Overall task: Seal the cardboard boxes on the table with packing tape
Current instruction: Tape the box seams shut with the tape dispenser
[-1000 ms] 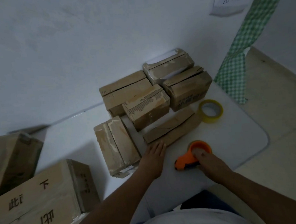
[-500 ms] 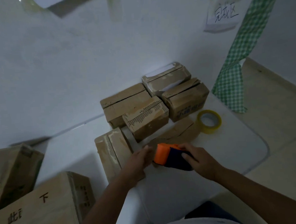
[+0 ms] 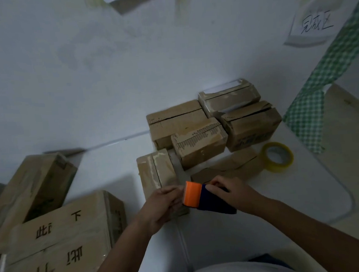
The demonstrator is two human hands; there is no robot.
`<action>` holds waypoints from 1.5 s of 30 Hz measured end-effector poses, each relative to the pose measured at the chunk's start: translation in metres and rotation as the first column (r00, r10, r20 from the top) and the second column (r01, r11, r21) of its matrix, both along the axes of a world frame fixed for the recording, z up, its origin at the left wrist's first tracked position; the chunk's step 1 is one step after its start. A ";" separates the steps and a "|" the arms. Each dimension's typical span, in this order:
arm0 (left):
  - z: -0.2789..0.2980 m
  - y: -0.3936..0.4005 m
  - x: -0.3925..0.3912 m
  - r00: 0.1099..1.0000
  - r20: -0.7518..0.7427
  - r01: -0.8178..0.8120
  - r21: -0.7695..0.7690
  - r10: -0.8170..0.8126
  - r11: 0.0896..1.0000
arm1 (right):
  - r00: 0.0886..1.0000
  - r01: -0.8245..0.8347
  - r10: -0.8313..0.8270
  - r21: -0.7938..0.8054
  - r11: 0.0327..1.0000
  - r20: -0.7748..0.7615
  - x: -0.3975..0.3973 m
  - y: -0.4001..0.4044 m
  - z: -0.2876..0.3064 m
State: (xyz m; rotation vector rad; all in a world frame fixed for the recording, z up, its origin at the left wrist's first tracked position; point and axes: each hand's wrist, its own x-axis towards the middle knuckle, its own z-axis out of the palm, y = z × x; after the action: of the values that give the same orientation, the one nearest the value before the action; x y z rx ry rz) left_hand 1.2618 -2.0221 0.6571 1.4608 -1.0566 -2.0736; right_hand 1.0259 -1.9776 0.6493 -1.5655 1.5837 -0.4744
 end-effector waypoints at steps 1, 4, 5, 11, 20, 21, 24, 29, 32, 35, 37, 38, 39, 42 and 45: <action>0.001 0.002 0.001 1.000 0.017 0.000 -0.006 0.000 1.000 | 1.000 -0.004 0.004 0.013 1.000 -0.004 0.002 -0.002 0.000; 0.003 0.007 0.003 0.998 0.066 -0.011 -0.005 0.011 1.000 | 1.000 -0.012 0.013 0.039 0.999 -0.017 0.005 -0.007 0.000; 0.004 0.007 0.003 0.997 0.069 -0.028 0.010 0.027 1.000 | 0.999 -0.014 0.015 0.043 0.999 -0.030 0.005 -0.007 0.000; 0.007 0.007 0.006 0.998 0.046 0.035 -0.002 -0.035 0.999 | 0.990 -0.061 0.062 0.009 0.998 -0.128 0.003 -0.013 0.005; 0.002 0.019 0.012 0.967 0.151 -0.187 -0.133 0.207 0.973 | 0.935 -0.268 0.247 -0.052 0.962 -0.254 0.011 -0.027 0.020; -0.001 0.020 0.019 0.949 0.155 -0.252 -0.151 0.274 0.956 | 0.921 -0.293 0.270 -0.044 0.955 -0.282 0.008 -0.029 0.021; -0.010 0.023 0.055 0.867 0.175 -0.429 -0.213 0.467 0.878 | 0.880 -0.328 0.309 0.010 0.945 -0.362 -0.012 -0.033 0.018; -0.035 0.049 0.078 0.759 0.278 -0.543 -0.227 0.588 0.808 | 0.807 -0.347 0.334 0.065 0.935 -0.487 -0.036 -0.038 0.004; -0.048 0.056 0.070 0.743 0.281 -0.569 -0.212 0.607 0.794 | 0.816 -0.331 0.292 0.011 0.944 -0.499 -0.032 -0.040 -0.002; -0.055 0.056 0.068 0.694 0.274 -0.613 -0.260 0.666 0.746 | 0.798 -0.326 0.257 -0.032 0.945 -0.545 -0.025 -0.045 -0.002; -0.059 0.055 0.067 0.666 0.289 -0.629 -0.279 0.688 0.726 | 0.770 -0.341 0.253 -0.043 0.939 -0.586 -0.019 -0.048 -0.001; -0.061 0.055 0.067 0.660 0.297 -0.630 -0.282 0.690 0.723 | 0.757 -0.346 0.252 -0.043 0.937 -0.603 -0.017 -0.049 -0.001; -0.063 0.055 0.067 0.656 0.304 -0.630 -0.283 0.691 0.723 | 0.746 -0.349 0.251 -0.041 0.936 -0.616 -0.015 -0.049 -0.001; -0.068 0.054 0.069 0.648 0.308 -0.641 -0.273 0.696 0.718 | 0.724 -0.355 0.256 -0.028 0.935 -0.641 -0.011 -0.051 -0.001; -0.072 0.056 0.069 0.635 0.332 -0.647 -0.264 0.697 0.715 | 0.700 -0.355 0.268 0.003 0.935 -0.662 -0.007 -0.052 -0.002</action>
State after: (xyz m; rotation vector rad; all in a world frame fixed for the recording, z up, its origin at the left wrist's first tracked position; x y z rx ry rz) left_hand 1.3305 -1.9662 0.5846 1.9017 -0.5840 -1.1697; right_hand 1.0189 -2.0301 0.6470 -2.2110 1.7423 0.2139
